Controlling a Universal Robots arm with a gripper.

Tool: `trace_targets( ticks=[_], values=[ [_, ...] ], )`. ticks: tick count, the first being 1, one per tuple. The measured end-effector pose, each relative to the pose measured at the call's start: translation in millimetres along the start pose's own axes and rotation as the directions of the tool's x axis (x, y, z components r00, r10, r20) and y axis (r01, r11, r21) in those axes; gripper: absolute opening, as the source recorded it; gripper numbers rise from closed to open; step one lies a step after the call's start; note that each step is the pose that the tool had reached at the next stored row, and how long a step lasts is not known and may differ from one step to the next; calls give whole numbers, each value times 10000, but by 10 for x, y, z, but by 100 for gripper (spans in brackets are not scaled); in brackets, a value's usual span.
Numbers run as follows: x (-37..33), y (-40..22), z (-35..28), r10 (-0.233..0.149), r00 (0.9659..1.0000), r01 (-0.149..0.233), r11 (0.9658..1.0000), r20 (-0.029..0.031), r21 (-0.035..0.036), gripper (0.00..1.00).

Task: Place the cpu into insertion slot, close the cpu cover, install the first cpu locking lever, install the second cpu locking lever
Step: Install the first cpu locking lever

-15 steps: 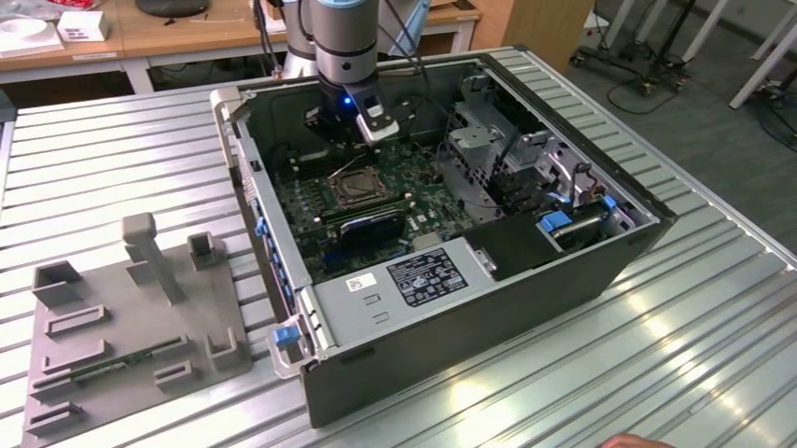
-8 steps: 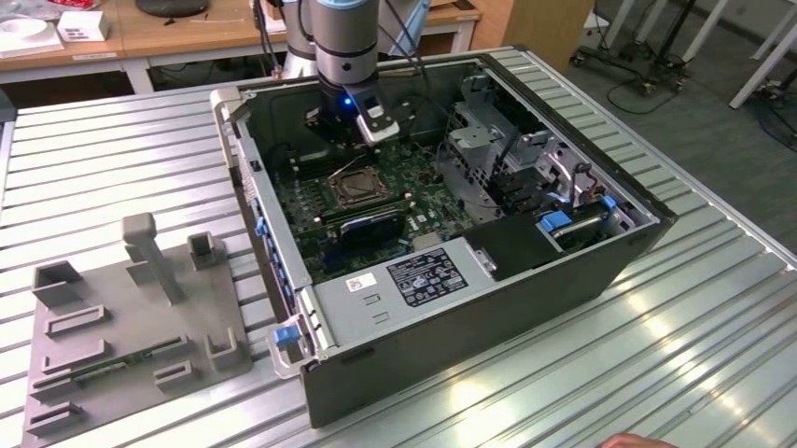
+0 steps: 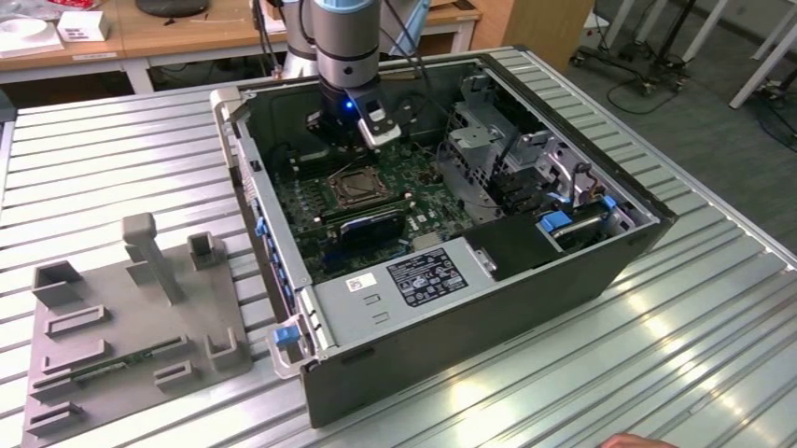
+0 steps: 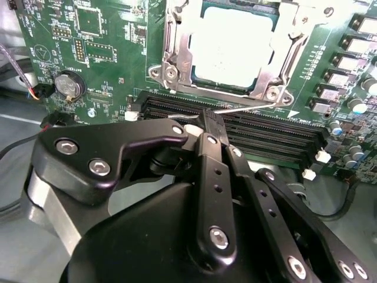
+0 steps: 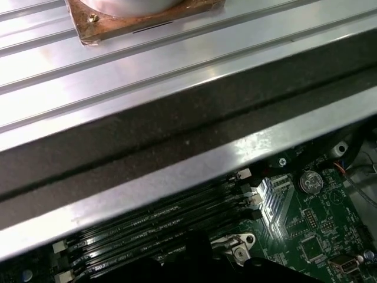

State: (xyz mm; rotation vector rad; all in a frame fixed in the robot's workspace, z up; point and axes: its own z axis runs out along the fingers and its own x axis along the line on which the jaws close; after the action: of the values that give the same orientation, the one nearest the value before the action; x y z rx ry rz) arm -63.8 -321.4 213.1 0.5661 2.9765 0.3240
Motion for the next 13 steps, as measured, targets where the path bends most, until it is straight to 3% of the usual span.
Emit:
trace_targets(
  ticks=[13],
  values=[
    [4, -18, 77, -4, 10000, 4, 10000, 18, -6, 11]
  ],
)
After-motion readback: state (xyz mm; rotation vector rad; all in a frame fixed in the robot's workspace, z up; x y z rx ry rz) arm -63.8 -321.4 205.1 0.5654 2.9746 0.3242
